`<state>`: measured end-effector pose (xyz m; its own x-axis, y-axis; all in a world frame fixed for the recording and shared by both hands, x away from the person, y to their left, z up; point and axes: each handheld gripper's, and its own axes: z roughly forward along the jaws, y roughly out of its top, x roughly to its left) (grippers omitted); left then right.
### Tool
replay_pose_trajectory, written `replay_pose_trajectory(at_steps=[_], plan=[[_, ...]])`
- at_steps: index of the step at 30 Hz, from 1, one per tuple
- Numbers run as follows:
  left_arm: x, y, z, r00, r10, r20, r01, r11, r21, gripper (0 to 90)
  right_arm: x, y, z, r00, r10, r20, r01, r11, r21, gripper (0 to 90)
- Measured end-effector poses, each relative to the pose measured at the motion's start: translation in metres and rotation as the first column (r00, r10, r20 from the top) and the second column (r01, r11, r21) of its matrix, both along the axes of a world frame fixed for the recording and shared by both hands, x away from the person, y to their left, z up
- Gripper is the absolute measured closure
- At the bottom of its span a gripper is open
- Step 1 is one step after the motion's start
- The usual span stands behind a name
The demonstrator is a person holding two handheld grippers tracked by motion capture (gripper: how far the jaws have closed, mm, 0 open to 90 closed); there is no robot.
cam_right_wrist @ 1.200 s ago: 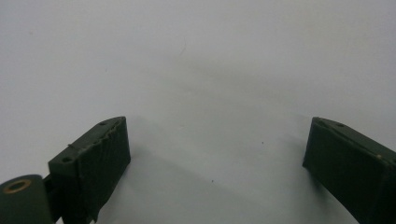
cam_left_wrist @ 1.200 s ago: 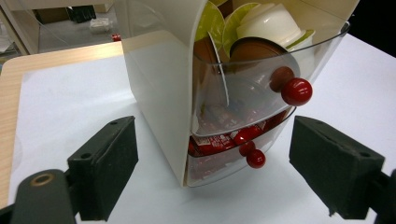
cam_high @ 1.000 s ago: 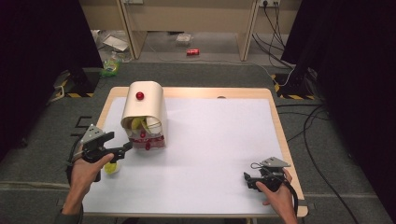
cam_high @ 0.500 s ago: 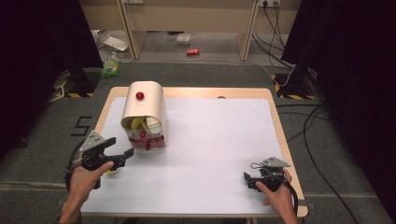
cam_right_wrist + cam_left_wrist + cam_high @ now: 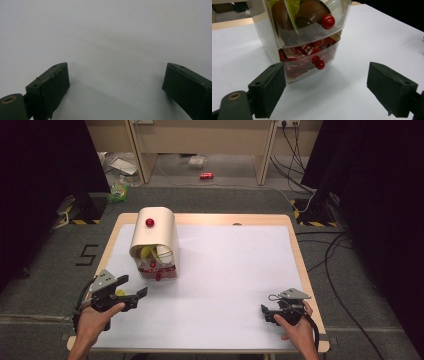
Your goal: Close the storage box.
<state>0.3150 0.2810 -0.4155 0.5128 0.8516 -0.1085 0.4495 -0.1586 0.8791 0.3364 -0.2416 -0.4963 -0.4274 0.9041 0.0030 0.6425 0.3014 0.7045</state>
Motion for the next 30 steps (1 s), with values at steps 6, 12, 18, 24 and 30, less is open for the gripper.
replay_pose_trajectory(at_steps=[6,12,18,24,30], plan=[[-0.005,-0.007,-0.006,0.9996,-0.029,0.004,0.029,0.9995,-0.01,15.1,0.0,0.0,0.0,1.0,0.004,0.004,-0.004,1.0,-0.001,7.2],[-0.012,-0.007,-0.012,0.9991,-0.037,0.019,0.038,0.9989,-0.028,15.1,0.0,0.0,0.0,1.0,0.004,0.003,-0.004,1.0,-0.003,7.2],[-0.016,-0.006,-0.02,0.9989,-0.045,0.011,0.046,0.9984,-0.035,15.1,0.0,0.0,0.0,1.0,0.004,0.003,-0.004,1.0,-0.003,7.2],[-0.021,-0.009,-0.033,0.9981,-0.061,-0.004,0.061,0.9977,-0.029,15.1,0.0,0.0,0.0,1.0,0.004,0.003,-0.004,1.0,-0.003,7.2],[-0.026,-0.012,-0.043,0.9972,-0.074,-0.011,0.074,0.9971,-0.015,15.1,0.0,0.0,0.0,1.0,0.004,0.004,-0.004,1.0,-0.004,7.2]])
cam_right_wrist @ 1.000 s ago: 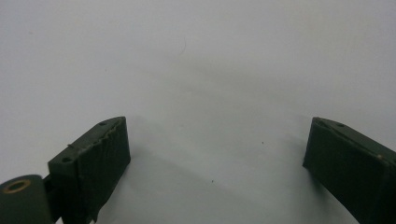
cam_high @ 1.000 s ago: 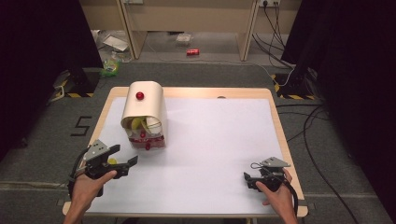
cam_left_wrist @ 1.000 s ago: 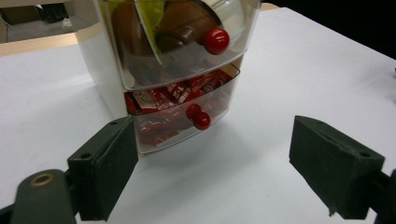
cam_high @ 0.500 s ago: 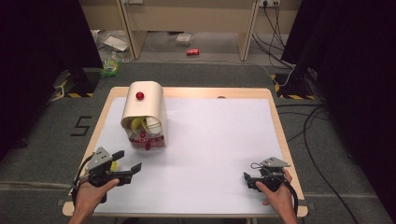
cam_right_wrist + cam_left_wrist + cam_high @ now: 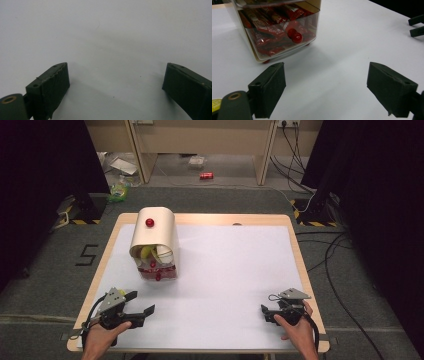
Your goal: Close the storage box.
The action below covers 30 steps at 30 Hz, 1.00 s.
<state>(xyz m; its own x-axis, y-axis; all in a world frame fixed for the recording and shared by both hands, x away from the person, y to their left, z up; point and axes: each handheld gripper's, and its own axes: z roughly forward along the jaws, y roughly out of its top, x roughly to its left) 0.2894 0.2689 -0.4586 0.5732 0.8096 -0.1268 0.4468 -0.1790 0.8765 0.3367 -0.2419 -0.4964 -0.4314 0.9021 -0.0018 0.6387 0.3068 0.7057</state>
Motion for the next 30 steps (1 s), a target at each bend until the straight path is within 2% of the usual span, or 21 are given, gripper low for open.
replay_pose_trajectory(at_steps=[9,19,26,30], plan=[[-0.006,-0.003,-0.011,0.9999,-0.015,-0.006,0.015,0.9998,0.016,15.1,0.0,0.0,0.0,1.0,0.0,0.0,0.0,1.0,0.0,7.2],[-0.017,0.0,-0.026,0.9993,-0.02,-0.032,0.021,0.9993,0.032,15.1,0.0,0.0,0.0,1.0,-0.001,0.0,0.001,1.0,0.0,7.2],[-0.021,-0.001,-0.037,0.9981,-0.022,-0.057,0.025,0.9977,0.063,15.1,0.0,0.0,0.0,1.0,0.0,0.0,0.0,1.0,-0.001,7.2],[-0.024,-0.001,-0.04,0.9972,-0.027,-0.07,0.034,0.9949,0.095,15.1,0.0,0.0,0.0,1.0,-0.001,0.0,0.001,1.0,0.0,7.2]])
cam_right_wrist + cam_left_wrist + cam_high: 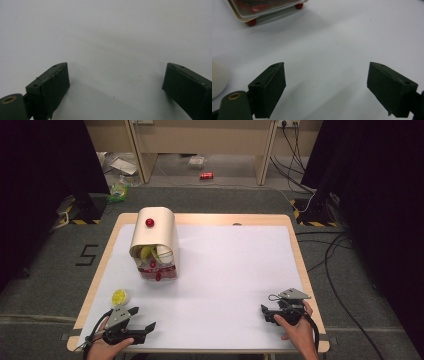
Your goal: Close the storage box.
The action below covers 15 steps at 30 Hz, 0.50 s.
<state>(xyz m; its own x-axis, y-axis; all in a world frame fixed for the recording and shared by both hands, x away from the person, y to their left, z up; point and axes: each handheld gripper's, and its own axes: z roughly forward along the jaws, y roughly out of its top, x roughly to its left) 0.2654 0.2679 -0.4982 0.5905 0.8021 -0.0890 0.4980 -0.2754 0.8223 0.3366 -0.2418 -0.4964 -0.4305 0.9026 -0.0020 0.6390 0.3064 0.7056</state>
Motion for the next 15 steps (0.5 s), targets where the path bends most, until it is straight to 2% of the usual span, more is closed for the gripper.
replay_pose_trajectory(at_steps=[6,15], plan=[[-0.005,0.002,-0.007,0.9998,-0.003,-0.018,0.003,0.9998,0.02,15.1,0.0,0.0,0.0,1.0,0.001,0.001,-0.001,1.0,0.0,7.2],[-0.011,0.006,-0.012,0.9998,0.01,-0.018,-0.01,0.9997,0.02,15.1,0.0,0.0,0.0,1.0,0.001,0.001,-0.001,1.0,0.0,7.2]])
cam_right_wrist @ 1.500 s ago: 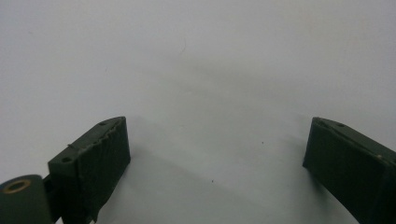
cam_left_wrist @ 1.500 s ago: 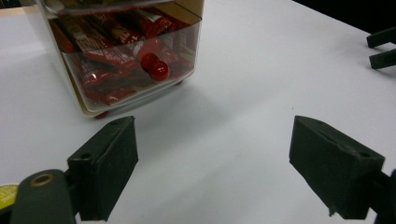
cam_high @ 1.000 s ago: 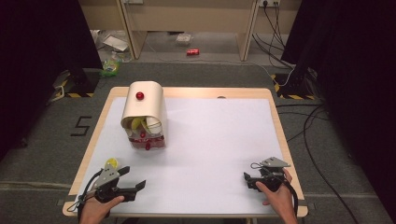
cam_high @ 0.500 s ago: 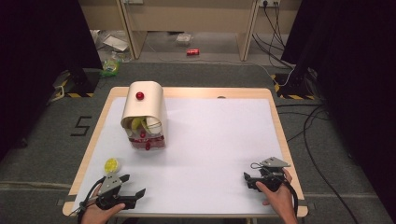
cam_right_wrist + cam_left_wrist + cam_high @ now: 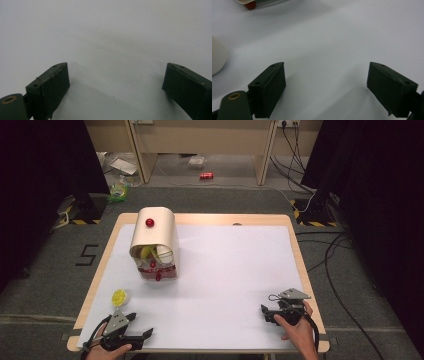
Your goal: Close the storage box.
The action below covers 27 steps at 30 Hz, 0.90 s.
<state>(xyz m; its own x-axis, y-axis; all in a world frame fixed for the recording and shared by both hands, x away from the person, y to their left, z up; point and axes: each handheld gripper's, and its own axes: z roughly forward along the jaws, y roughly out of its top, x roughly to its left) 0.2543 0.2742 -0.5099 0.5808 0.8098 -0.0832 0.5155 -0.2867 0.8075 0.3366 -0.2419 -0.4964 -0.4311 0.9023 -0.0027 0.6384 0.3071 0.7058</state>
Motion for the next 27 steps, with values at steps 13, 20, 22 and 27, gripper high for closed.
replay_pose_trajectory(at_steps=[13,20,22,27], plan=[[-0.01,-0.003,-0.007,0.9975,0.028,0.065,-0.03,0.9993,0.025,14.6,0.0,0.0,0.0,1.0,0.0,0.0,0.0,1.0,0.0,7.2],[-0.015,-0.002,-0.014,0.992,0.049,0.117,-0.047,0.9988,-0.012,14.4,0.0,0.0,0.0,1.0,0.0,0.0,0.0,1.0,-0.001,7.2],[-0.015,-0.002,-0.014,0.9922,0.05,0.114,-0.05,0.9987,-0.011,14.4,0.0,0.0,0.0,1.0,0.0,0.0,0.0,1.0,-0.001,7.2],[-0.015,-0.002,-0.014,0.992,0.05,0.116,-0.048,0.9987,-0.013,14.4,0.0,0.0,0.0,1.0,0.0,0.0,0.0,1.0,0.0,7.2]])
